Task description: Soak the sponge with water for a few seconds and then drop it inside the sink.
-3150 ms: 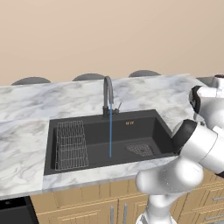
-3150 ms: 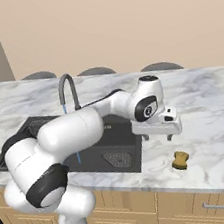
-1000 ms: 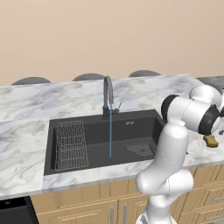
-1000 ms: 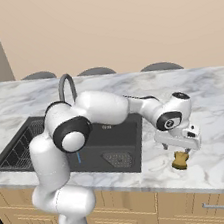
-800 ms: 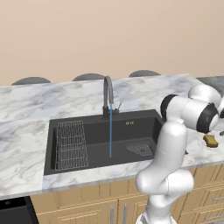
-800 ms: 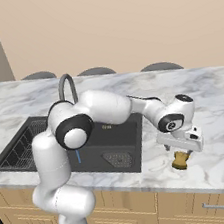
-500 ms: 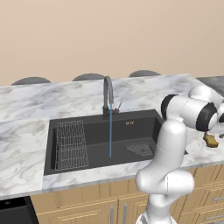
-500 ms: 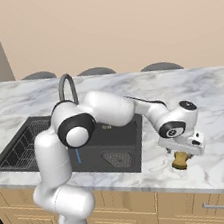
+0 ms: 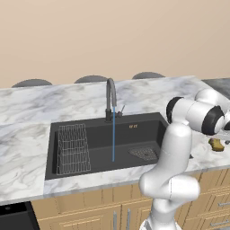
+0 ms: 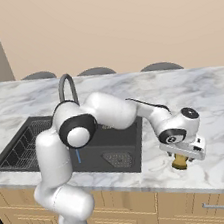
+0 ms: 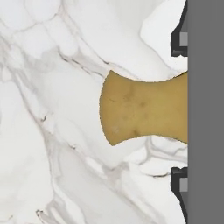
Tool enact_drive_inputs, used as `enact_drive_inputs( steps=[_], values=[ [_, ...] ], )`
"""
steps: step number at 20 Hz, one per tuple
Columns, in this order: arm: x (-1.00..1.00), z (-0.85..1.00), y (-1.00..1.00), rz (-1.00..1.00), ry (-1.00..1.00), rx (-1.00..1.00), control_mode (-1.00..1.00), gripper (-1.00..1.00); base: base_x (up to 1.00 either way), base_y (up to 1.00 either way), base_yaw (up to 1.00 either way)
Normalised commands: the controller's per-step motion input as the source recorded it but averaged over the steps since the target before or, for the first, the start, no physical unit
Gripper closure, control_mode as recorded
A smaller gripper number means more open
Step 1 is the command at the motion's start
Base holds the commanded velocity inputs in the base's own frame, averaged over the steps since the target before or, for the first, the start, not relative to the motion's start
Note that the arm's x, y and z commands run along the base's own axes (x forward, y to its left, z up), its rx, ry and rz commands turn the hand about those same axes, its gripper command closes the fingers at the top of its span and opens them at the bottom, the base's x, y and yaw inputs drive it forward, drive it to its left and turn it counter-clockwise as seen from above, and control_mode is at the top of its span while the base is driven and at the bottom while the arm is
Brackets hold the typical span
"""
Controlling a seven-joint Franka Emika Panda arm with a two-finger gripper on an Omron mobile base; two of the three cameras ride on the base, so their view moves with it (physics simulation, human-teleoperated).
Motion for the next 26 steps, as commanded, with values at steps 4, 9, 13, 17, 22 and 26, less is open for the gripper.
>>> enact_drive_inputs(
  steps=[4, 9, 13, 17, 22, 26],
  values=[
    [0.00, -0.11, 0.00, 0.00, -0.01, -0.04, -1.00, -1.00, 0.00, 0.00, 0.00],
    [0.00, -0.06, 0.00, 0.00, 0.00, -0.07, -1.00, -1.00, 0.00, 0.00, 0.00],
    [0.00, -0.08, 0.00, 0.00, 0.00, -0.05, -1.00, -1.00, 0.00, 0.00, 0.00],
    [0.00, -0.07, 0.01, 0.00, 0.00, -0.02, -1.00, -1.00, 0.00, 0.00, 0.00],
    [0.01, -0.08, 0.06, 0.00, 0.00, 0.00, -1.00, -1.00, 0.00, 0.00, 0.00],
    [0.20, -0.04, 0.02, 0.00, 0.00, -0.03, -1.00, -1.00, 0.00, 0.00, 0.00]
  ],
)
